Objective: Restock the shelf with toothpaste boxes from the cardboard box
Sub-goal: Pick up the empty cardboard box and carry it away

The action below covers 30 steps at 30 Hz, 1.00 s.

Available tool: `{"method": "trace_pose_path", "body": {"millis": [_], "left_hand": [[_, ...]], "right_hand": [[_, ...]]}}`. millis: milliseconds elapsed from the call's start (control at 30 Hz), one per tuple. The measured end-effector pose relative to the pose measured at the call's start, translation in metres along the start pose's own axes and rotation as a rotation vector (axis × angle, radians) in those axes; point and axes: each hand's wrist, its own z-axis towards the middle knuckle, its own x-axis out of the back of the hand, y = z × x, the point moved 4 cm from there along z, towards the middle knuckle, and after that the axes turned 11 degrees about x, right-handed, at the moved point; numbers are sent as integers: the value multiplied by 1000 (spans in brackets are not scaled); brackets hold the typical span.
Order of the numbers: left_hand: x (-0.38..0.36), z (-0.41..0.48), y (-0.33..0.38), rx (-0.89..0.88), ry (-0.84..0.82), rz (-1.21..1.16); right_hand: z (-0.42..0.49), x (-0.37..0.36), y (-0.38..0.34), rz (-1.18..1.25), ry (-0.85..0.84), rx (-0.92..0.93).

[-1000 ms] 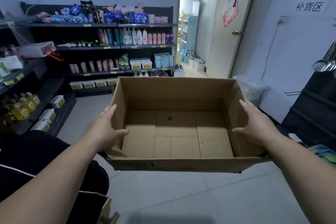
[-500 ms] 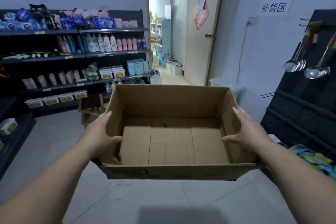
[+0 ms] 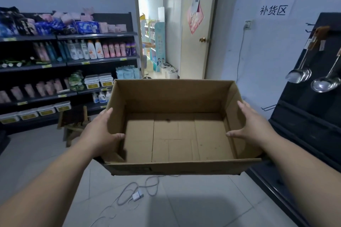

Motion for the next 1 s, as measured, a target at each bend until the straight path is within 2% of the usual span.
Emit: {"method": "trace_pose_path", "body": {"millis": [367, 633, 1000], "left_hand": [[-20, 154, 32, -78, -79, -70], [-9, 284, 45, -141, -100, -13], [-37, 390, 74, -139, -108, 23]], "right_hand": [[118, -30, -7, -37, 41, -106], [214, -51, -32, -48, 80, -173], [313, -73, -20, -46, 70, -211]]}}
